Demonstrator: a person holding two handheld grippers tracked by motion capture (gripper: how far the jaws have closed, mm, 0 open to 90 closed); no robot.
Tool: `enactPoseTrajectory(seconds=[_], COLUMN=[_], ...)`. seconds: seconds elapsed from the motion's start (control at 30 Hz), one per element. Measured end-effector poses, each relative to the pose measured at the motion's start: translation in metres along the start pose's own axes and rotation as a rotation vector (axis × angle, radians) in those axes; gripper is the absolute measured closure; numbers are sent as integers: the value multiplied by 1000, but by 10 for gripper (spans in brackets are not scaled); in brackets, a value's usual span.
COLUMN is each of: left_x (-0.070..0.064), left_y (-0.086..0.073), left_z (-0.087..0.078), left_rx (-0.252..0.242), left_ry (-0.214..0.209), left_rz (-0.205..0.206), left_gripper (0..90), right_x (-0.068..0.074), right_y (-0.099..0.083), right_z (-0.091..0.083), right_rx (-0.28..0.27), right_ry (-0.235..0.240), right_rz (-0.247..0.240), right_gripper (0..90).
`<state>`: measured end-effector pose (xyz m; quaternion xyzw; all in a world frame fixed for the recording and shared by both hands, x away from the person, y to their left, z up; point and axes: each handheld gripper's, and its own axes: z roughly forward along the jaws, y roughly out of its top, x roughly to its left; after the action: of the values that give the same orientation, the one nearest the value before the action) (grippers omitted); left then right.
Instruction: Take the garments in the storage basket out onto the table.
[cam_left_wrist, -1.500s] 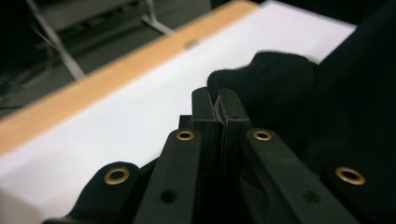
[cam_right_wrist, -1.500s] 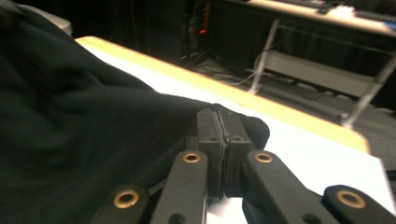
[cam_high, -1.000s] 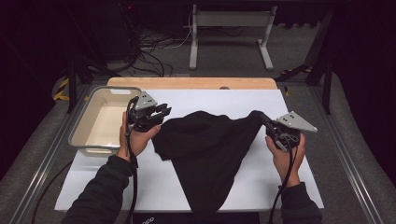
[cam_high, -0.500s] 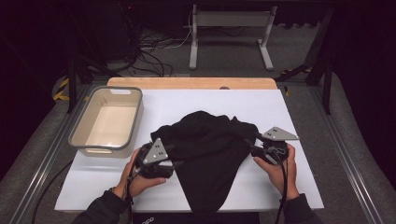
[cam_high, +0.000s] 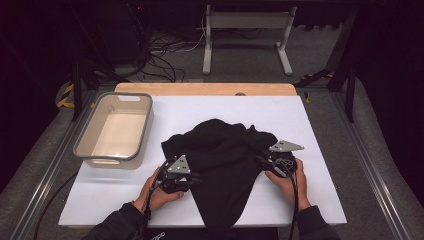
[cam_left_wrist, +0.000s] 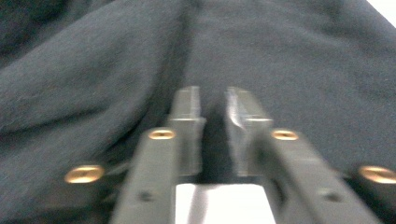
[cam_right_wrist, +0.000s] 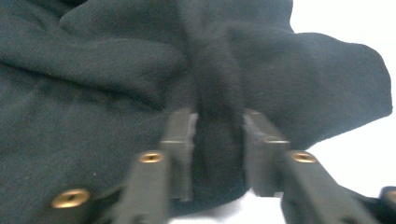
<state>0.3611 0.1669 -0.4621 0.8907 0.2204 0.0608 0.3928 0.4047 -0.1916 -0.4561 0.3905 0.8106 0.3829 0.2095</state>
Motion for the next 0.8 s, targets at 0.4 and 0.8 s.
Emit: enactPoseTrajectory(seconds=[0.4,0.8], left_x=[-22,-60], left_y=[1,-10], left_z=[-31,-62], left_rx=[9,-58], left_ry=[-24,30], left_rz=[95,161], left_gripper=[900,900], right_x=[15,55], right_y=[10,-7], right_z=[-48,-101], right_rx=[-103,-141], right_ry=[4,75], right_rz=[-42,-99], right_gripper=[865,865])
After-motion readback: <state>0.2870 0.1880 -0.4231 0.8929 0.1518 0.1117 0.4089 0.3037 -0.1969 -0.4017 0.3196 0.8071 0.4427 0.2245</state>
